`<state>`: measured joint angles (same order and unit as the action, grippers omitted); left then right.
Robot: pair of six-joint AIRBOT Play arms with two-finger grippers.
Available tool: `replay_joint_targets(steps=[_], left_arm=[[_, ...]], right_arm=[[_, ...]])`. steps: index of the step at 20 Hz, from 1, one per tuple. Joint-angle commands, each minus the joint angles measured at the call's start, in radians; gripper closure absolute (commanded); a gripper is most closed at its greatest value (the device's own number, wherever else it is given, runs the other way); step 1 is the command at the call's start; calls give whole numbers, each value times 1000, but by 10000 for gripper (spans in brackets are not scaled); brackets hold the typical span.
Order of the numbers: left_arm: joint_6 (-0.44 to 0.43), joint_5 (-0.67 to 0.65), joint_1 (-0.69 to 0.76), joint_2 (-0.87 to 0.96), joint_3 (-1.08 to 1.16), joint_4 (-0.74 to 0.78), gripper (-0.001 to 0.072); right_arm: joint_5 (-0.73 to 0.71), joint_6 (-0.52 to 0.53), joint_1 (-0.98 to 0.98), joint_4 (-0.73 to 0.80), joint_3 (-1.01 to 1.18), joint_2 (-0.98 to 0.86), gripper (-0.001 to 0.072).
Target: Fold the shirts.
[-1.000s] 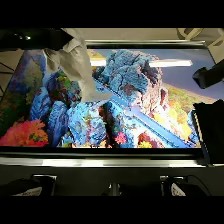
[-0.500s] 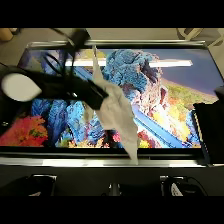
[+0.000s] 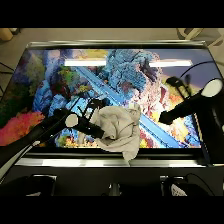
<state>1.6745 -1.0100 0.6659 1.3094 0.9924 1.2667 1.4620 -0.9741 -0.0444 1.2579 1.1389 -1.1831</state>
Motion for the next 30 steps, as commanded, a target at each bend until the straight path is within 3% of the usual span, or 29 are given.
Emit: replay_joint_targets(steps=[1,2,5,9,12,16,25,26,27,28,30], left_arm=[[31,-25,-31,29,-15,-51,167],[16,-85,-63,18,20,-39,90],[-96,-298,-204,-59,124,10,90],[-169,-396,-365,-227,36,10,90],[-145,-318,-438,-304,-169,2,90],[-149,-123,-454,-298,-366,-128,90],[-150,176,-452,-169,-384,-183,106],[-150,196,-452,-146,-384,-218,119],[-150,213,-452,-128,-384,-250,197],[-149,226,-452,-114,-384,-282,386],[-150,241,-452,-107,-384,-299,553]], right_arm=[[-46,43,61,-46,-137,-82,23],[-44,55,61,-48,-137,-83,18],[-16,63,59,-24,-136,-82,19],[0,63,60,-51,-166,-82,21],[-21,91,60,-112,-230,-82,21],[-42,108,60,-166,-283,-82,20],[-116,187,61,-370,-410,-94,-1],[-140,194,62,-397,-437,-96,-1],[-163,201,62,-418,-459,-96,-1],[-184,204,62,-446,-482,-96,-1],[-233,214,62,-513,-529,-96,0]])
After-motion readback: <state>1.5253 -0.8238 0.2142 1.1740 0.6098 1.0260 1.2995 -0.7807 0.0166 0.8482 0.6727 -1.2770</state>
